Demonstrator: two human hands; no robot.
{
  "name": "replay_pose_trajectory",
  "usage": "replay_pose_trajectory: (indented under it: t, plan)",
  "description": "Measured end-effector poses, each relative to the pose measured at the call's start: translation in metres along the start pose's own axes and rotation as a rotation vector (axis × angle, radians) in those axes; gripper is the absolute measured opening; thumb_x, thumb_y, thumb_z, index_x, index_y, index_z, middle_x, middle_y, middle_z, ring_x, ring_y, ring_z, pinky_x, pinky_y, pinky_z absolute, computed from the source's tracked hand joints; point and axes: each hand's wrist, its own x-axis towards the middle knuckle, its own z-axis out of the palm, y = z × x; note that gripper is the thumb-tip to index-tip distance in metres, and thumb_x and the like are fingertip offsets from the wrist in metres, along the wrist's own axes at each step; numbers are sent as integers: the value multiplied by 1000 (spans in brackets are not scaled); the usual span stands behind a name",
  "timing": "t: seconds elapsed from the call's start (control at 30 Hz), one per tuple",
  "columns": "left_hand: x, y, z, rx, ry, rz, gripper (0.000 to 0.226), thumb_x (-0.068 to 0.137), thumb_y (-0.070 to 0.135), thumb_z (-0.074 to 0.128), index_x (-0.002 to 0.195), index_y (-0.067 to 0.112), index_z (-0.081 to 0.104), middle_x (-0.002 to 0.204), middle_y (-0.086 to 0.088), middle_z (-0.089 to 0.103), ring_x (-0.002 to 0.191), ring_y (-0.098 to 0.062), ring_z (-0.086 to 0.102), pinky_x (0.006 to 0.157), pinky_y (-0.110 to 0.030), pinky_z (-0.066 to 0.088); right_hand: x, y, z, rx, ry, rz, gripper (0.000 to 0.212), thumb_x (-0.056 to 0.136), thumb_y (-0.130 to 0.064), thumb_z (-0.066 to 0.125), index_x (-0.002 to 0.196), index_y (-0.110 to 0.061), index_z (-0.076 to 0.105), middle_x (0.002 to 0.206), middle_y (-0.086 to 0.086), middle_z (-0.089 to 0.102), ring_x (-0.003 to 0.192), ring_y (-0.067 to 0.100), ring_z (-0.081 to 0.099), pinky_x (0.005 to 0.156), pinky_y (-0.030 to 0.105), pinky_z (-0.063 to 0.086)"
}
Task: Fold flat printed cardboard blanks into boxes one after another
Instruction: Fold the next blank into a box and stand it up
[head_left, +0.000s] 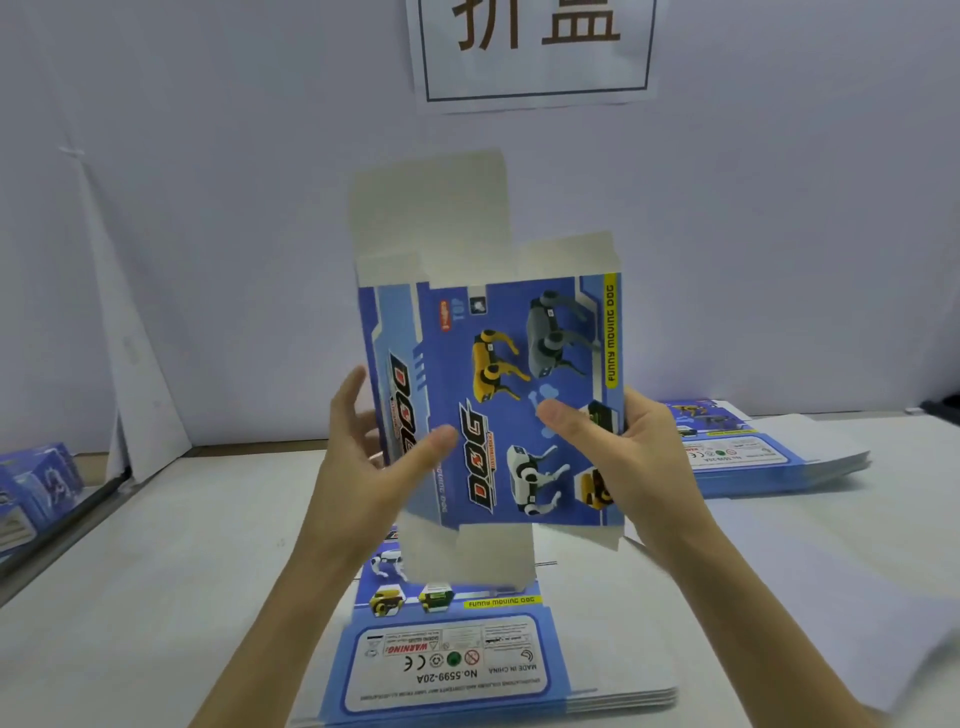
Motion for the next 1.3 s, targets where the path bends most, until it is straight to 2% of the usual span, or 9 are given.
replay_pose_trajectory:
  t: [0.13, 0.2, 0.33, 0.5, 0.7, 0.83, 0.9, 1.17, 1.3]
  plan:
    - [0, 0, 0, 25, -71, 90, 106, 50, 43, 88, 135, 52, 24, 110, 24, 63, 101, -1, 64, 74, -15, 55, -3, 0, 5, 49, -142, -57, 10, 76, -21, 75, 85, -25, 70, 72, 1, 73, 60, 18, 70, 46, 25, 53]
    - [2, 0, -4, 22, -88, 133, 107, 47, 39, 89, 135, 42, 30, 109, 20, 65, 100, -6, 66, 73, -15, 54, -2, 0, 2, 32, -188, -32, 11, 81, -43, 69, 85, -33, 70, 76, -11, 72, 69, 5, 69, 57, 22, 53]
    - [-2, 7, -17, 172, -184, 268, 95, 49, 37, 85, 129, 26, 35, 117, 20, 60, 104, -4, 63, 84, -17, 52, 4, 1, -12, 309, -261, 132, 72, 80, -72, 22, 123, -27, 58, 111, -5, 71, 104, 12, 66, 80, 23, 53]
    - [-5, 14, -14, 392, -300, 362, 92, 58, 35, 85, 131, 24, 28, 124, 27, 49, 109, 5, 56, 82, -10, 50, 7, -1, -17, 469, -332, 289, 64, 51, -77, 69, 98, -33, 75, 98, 5, 54, 83, 20, 39, 91, 39, 43]
    - [-7, 16, -9, 464, -268, 387, 96, 53, 43, 87, 129, 16, 34, 120, 16, 55, 103, 3, 57, 82, -7, 48, 7, -3, -28, 468, -402, 389, 62, 46, -62, 78, 95, -24, 75, 91, 9, 60, 82, 26, 44, 82, 39, 47]
    - [-9, 12, -6, 581, -296, 484, 94, 54, 16, 93, 123, 37, 32, 112, 24, 52, 98, 14, 54, 72, 2, 43, 6, 3, -27, 176, -150, 412, 15, 85, -28, 59, 88, -17, 68, 83, 6, 65, 71, 18, 63, 61, 29, 57]
    - [-9, 11, -6, 617, -307, 486, 93, 55, 13, 92, 120, 43, 32, 112, 27, 49, 99, 16, 52, 72, 4, 41, 7, 4, -27, -45, -84, 371, 24, 96, -11, 43, 86, -15, 65, 85, 6, 63, 77, 19, 64, 57, 29, 58]
    - [-4, 7, -11, 548, -285, 438, 87, 58, 20, 90, 123, 33, 34, 118, 23, 47, 104, 11, 52, 72, 0, 44, 7, -6, -29, -331, -145, 316, 27, 98, -17, 44, 92, 0, 64, 100, 25, 59, 87, 27, 60, 64, 40, 61]
    - [-4, 6, -16, 550, -291, 436, 86, 58, 17, 90, 123, 31, 35, 117, 23, 48, 102, 11, 53, 71, 2, 43, 4, -11, -28, -294, -193, 354, 23, 98, -23, 48, 95, -10, 66, 93, 10, 65, 78, 18, 64, 56, 30, 58]
